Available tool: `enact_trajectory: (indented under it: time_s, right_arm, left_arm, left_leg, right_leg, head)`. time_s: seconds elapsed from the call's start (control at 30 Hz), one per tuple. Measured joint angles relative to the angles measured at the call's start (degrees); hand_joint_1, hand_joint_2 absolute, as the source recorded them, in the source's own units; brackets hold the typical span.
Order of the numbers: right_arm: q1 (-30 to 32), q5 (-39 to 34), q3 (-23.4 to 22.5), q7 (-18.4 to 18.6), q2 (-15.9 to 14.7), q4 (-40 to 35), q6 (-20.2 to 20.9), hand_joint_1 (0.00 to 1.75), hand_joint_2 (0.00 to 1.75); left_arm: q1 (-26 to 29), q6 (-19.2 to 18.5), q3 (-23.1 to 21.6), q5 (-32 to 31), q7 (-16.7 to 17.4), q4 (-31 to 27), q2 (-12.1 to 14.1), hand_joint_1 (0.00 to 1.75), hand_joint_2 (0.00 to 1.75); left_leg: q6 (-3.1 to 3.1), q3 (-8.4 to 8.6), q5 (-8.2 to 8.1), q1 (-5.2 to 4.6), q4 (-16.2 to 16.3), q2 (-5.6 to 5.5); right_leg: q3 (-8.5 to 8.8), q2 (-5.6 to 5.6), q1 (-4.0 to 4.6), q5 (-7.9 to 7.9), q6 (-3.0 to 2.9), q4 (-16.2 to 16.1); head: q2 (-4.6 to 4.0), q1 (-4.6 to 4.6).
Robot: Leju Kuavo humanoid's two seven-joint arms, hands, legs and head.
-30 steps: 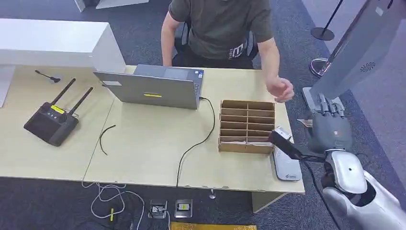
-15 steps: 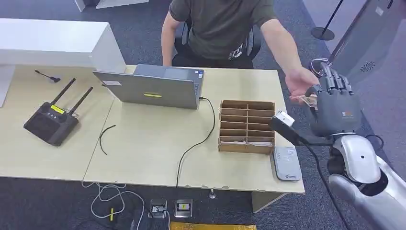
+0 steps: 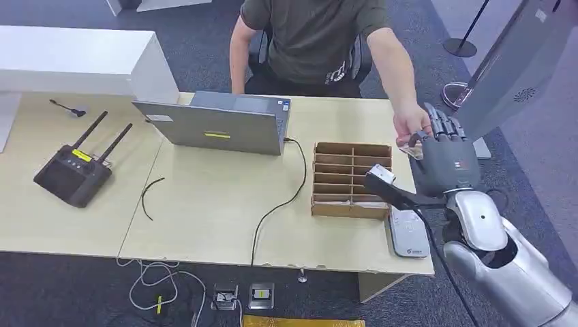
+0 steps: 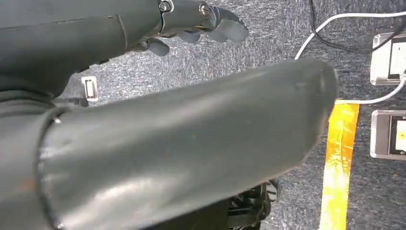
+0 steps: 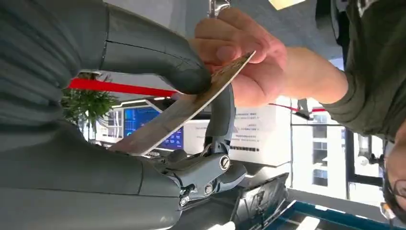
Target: Pass the card to the sensor for recognition and then transmit it.
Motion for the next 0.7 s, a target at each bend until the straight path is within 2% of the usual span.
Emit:
enact_trajectory:
  time_s: [0.03, 0.07, 0.1, 0.13, 0.33, 0.6, 0.7]
  right_arm:
    - [0.05, 0.59, -0.04, 0.22, 0.15, 0.24, 0.28, 1.68, 1.75]
    - [0.14, 1.12, -0.09, 0.46, 0.26, 0.48, 0.44, 0.3, 1.75]
    - [0.22, 1.47, -0.15, 0.66, 0.37, 0.68, 0.5, 0.0, 1.75]
    - [0.32, 1.79, -0.22, 0.83, 0.44, 0.81, 0.57, 0.0, 0.0]
    - [1.86, 4.16, -1.55, 3.58, 0.94, 1.71, 0.13, 0.0, 0.0]
    - [3.46, 6.93, -3.08, 5.07, 1.18, 2.52, -0.22, 0.0, 0.0]
    - [4.7, 4.08, -3.98, 4.15, 1.27, 2.47, -1.94, 0.0, 0.0]
  left_arm:
    - [-0.04, 0.0, -0.02, -0.07, 0.0, 0.0, -0.09, 0.0, 0.0]
    - [-0.08, 0.0, -0.02, -0.11, 0.0, 0.0, -0.11, 0.0, 0.0]
    - [-0.1, 0.0, -0.04, -0.15, 0.02, 0.0, -0.15, 0.0, 0.0]
    - [-0.11, 0.0, -0.02, -0.24, 0.02, 0.0, -0.15, 0.0, 0.0]
    - [-0.21, 0.02, -0.04, -1.07, 0.07, 0.0, -0.18, 0.0, 0.0]
    - [-0.24, 0.18, -0.07, -1.33, 0.22, 0.0, -0.15, 0.0, 0.0]
    - [-0.24, 0.15, -0.07, -1.73, 0.22, 0.02, -0.15, 0.0, 0.0]
  left_leg:
    - [0.0, 0.0, 0.0, 0.0, 0.0, 0.0]
    - [0.0, 0.0, 0.0, 0.0, 0.0, 0.0]
    - [0.0, -0.01, 0.0, 0.0, 0.0, 0.0]
    - [0.0, -0.01, 0.0, 0.0, 0.0, 0.0]
    - [0.0, 0.0, 0.0, 0.0, 0.0, 0.02]
    - [-0.01, 0.02, 0.01, 0.0, 0.0, 0.03]
    - [-0.01, 0.02, 0.01, 0.0, 0.0, 0.03]
  right_leg:
    - [-0.01, 0.0, 0.0, 0.0, 0.0, 0.0]
    - [-0.01, 0.0, 0.0, 0.0, 0.0, 0.0]
    - [-0.02, 0.0, 0.0, 0.0, 0.0, 0.0]
    - [-0.02, 0.01, 0.0, 0.0, 0.0, 0.0]
    - [-0.03, 0.02, 0.01, 0.0, 0.0, 0.0]
    - [-0.01, 0.03, 0.01, 0.0, 0.0, 0.0]
    - [-0.01, 0.04, 0.01, 0.0, 0.0, 0.0]
  head:
    - [0.0, 0.02]
    - [0.0, 0.0]
    - [0.0, 0.0]
    - [0.0, 0.02]
    - [0.0, 0.02]
    - [0.0, 0.02]
    - [0.0, 0.0]
